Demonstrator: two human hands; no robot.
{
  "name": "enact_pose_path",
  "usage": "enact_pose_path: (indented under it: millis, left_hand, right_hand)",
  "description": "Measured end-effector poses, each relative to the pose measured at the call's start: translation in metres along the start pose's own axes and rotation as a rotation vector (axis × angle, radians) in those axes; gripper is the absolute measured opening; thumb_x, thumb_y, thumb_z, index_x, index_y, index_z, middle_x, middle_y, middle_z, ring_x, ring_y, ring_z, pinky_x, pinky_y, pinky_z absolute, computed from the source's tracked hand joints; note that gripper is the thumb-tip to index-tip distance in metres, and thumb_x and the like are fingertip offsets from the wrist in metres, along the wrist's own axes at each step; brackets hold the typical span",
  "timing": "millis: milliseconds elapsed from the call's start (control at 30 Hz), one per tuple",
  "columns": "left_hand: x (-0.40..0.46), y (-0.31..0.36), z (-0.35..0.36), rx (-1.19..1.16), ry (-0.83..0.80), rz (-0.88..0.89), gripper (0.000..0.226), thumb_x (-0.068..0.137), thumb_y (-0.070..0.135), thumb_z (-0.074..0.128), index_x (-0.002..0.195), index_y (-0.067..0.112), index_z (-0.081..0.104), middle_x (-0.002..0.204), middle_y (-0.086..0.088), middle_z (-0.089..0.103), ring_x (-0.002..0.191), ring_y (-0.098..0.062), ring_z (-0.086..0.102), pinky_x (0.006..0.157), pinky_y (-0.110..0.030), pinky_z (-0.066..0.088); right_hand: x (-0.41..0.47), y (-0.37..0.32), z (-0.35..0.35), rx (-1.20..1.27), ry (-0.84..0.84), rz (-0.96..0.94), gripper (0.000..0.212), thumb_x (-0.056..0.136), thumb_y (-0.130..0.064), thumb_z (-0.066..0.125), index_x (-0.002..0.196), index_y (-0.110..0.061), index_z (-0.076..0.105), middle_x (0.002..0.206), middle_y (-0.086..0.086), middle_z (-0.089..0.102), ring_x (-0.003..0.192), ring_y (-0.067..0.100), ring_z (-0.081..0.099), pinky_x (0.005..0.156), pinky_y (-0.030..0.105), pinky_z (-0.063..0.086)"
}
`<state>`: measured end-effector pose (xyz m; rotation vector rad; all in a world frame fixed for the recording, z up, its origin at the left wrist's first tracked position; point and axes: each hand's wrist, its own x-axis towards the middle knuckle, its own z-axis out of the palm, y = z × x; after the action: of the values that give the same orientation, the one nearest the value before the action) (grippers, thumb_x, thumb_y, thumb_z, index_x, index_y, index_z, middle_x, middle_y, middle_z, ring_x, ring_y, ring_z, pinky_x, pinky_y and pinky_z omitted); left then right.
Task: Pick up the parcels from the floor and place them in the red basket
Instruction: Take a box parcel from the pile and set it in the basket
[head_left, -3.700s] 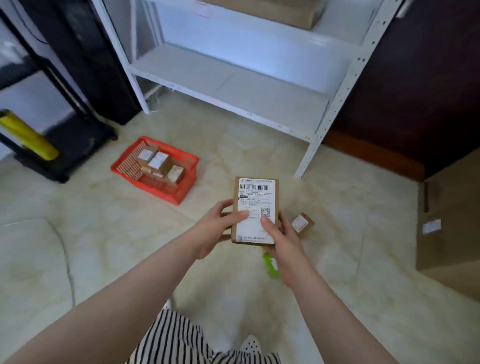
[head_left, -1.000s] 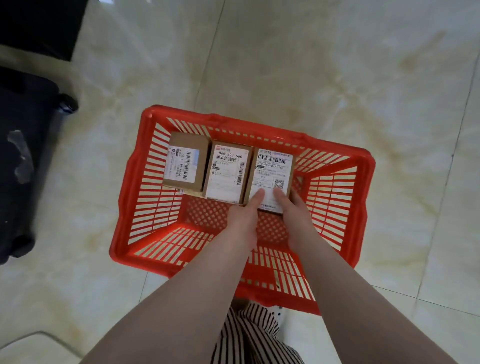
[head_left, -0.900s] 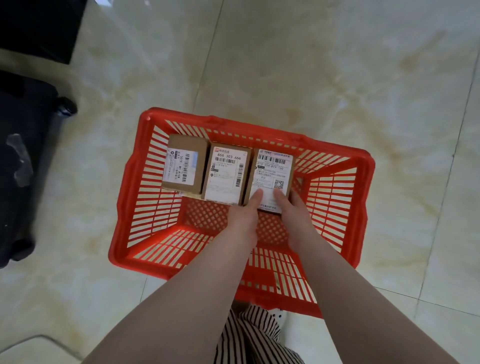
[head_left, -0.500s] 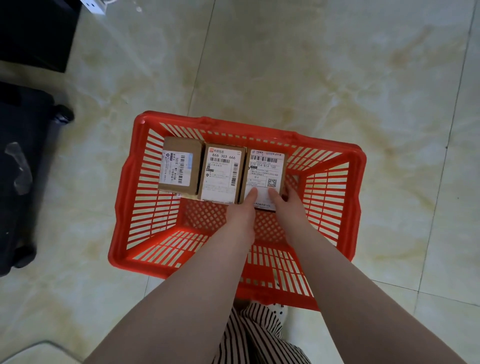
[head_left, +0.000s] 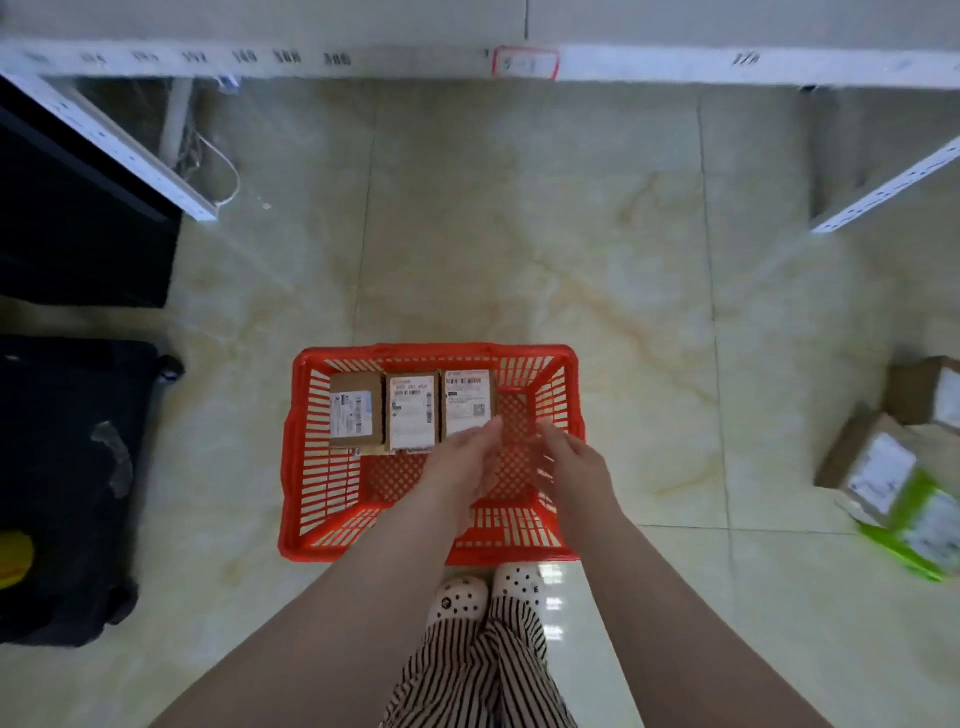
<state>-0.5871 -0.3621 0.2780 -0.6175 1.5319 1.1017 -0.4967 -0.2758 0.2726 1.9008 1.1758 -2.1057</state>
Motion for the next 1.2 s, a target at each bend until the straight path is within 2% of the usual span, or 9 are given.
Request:
enact_pose_path:
  millis: [67, 133, 233, 333, 500, 700, 800, 1067, 1200]
  left_hand:
    - [-0.052, 0.016, 0.014, 0.082, -0.059, 0.081, 0.042, 0.088, 0.04, 0.064, 0.122, 0.015, 0.06, 0.109, -0.002, 0.07, 0.102, -0.02, 0.065, 0.089, -0.035, 0.052]
    - [-0.108, 0.034, 0.035, 0.158, -0.109, 0.157, 0.04, 0.089, 0.037, 0.064, 0.121, 0.015, 0.059, 0.109, -0.001, 0.071, 0.1, -0.018, 0.066, 0.083, -0.03, 0.051]
    - [-0.187, 0.046, 0.074, 0.208, -0.151, 0.271, 0.032, 0.091, 0.027, 0.065, 0.117, 0.009, 0.062, 0.107, -0.005, 0.07, 0.094, -0.016, 0.064, 0.075, -0.023, 0.05]
    - [-0.245, 0.039, 0.118, 0.289, -0.208, 0.337, 0.019, 0.092, 0.021, 0.064, 0.106, 0.009, 0.064, 0.091, -0.002, 0.066, 0.081, -0.012, 0.059, 0.073, -0.023, 0.046]
    - [-0.315, -0.004, 0.209, 0.49, -0.38, 0.292, 0.019, 0.089, 0.021, 0.067, 0.107, 0.013, 0.068, 0.09, 0.001, 0.069, 0.091, -0.014, 0.062, 0.092, -0.031, 0.049]
    - [-0.335, -0.067, 0.33, 0.573, -0.44, 0.222, 0.022, 0.087, 0.025, 0.07, 0.107, 0.015, 0.067, 0.105, -0.005, 0.069, 0.097, -0.018, 0.061, 0.085, -0.028, 0.048]
    - [-0.334, -0.095, 0.385, 0.567, -0.399, 0.215, 0.033, 0.087, 0.024, 0.069, 0.116, 0.008, 0.066, 0.104, -0.006, 0.068, 0.095, -0.018, 0.06, 0.094, -0.032, 0.048]
    - [-0.32, -0.119, 0.479, 0.559, -0.35, 0.21, 0.037, 0.087, 0.027, 0.07, 0.12, 0.013, 0.064, 0.116, -0.007, 0.067, 0.114, -0.02, 0.06, 0.097, -0.031, 0.046]
    - [-0.298, -0.104, 0.509, 0.568, -0.265, 0.209, 0.045, 0.084, 0.029, 0.072, 0.125, 0.013, 0.063, 0.121, -0.011, 0.066, 0.104, -0.02, 0.061, 0.098, -0.032, 0.046]
  right_hand:
    - [-0.051, -0.02, -0.029, 0.102, 0.01, -0.035, 0.03, 0.095, -0.035, 0.058, 0.1, -0.007, 0.07, 0.095, 0.011, 0.075, 0.088, 0.026, 0.071, 0.079, 0.042, 0.058]
    - [-0.104, -0.044, -0.063, 0.199, 0.039, -0.094, 0.026, 0.097, -0.029, 0.058, 0.1, -0.005, 0.068, 0.093, 0.009, 0.073, 0.085, 0.021, 0.07, 0.072, 0.033, 0.055]
    - [-0.176, -0.07, -0.116, 0.336, 0.135, -0.142, 0.033, 0.095, -0.03, 0.06, 0.115, -0.004, 0.064, 0.108, 0.011, 0.071, 0.099, 0.022, 0.067, 0.08, 0.03, 0.052]
    - [-0.227, -0.081, -0.164, 0.499, 0.2, -0.192, 0.033, 0.095, -0.031, 0.06, 0.115, -0.004, 0.065, 0.109, 0.012, 0.07, 0.096, 0.021, 0.066, 0.08, 0.029, 0.052]
    - [-0.281, -0.068, -0.263, 0.646, 0.346, -0.187, 0.035, 0.094, -0.03, 0.062, 0.116, -0.003, 0.065, 0.105, 0.01, 0.07, 0.098, 0.022, 0.065, 0.08, 0.029, 0.053]
    - [-0.282, -0.029, -0.385, 0.762, 0.469, -0.101, 0.038, 0.091, -0.029, 0.067, 0.118, -0.002, 0.064, 0.108, 0.013, 0.07, 0.097, 0.023, 0.065, 0.085, 0.032, 0.053]
    - [-0.273, -0.023, -0.44, 0.766, 0.469, -0.072, 0.037, 0.09, -0.029, 0.068, 0.117, -0.004, 0.064, 0.106, 0.011, 0.07, 0.095, 0.023, 0.065, 0.08, 0.029, 0.053]
    - [-0.236, -0.056, -0.542, 0.708, 0.419, -0.054, 0.027, 0.091, -0.028, 0.067, 0.109, -0.008, 0.065, 0.101, 0.009, 0.069, 0.093, 0.021, 0.063, 0.082, 0.029, 0.053]
    - [-0.203, -0.085, -0.569, 0.666, 0.399, -0.045, 0.03, 0.092, -0.027, 0.066, 0.114, -0.007, 0.065, 0.101, 0.01, 0.068, 0.091, 0.021, 0.062, 0.085, 0.03, 0.052]
